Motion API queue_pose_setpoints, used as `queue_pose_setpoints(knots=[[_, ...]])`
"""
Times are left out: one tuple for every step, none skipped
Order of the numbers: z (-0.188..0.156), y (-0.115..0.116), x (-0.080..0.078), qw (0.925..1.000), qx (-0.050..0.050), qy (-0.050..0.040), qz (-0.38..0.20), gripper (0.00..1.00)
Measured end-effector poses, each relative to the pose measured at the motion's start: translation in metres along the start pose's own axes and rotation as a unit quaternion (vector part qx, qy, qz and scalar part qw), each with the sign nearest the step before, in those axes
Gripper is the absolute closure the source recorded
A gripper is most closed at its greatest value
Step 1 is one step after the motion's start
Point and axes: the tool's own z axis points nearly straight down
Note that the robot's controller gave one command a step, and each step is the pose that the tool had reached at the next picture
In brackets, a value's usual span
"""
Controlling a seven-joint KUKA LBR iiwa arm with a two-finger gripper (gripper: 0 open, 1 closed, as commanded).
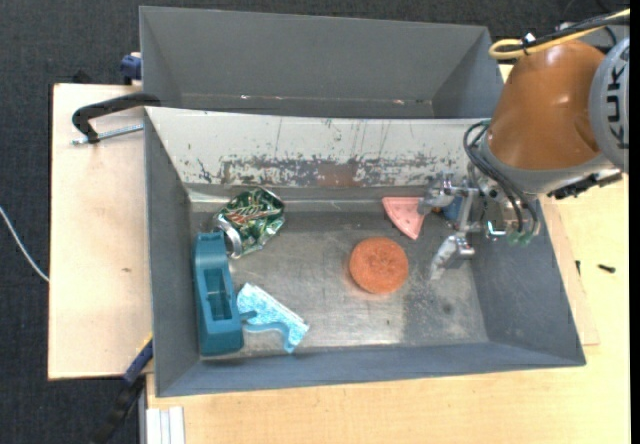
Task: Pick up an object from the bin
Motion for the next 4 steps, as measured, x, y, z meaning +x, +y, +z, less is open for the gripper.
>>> queue_pose_setpoints(knots=[[-0.004,0.0,-0.002,1.0,0.0,-0.0041,-0.001,0.0],[0.088,0.054,-0.051,0.9977,0.002,-0.0035,-0.067,1.0],[0.088,0.054,-0.051,0.9977,0.002,-0.0035,-0.068,1.0],[-0.051,0.047,-0.032,0.9968,0.001,-0.007,-0.08,1.0]])
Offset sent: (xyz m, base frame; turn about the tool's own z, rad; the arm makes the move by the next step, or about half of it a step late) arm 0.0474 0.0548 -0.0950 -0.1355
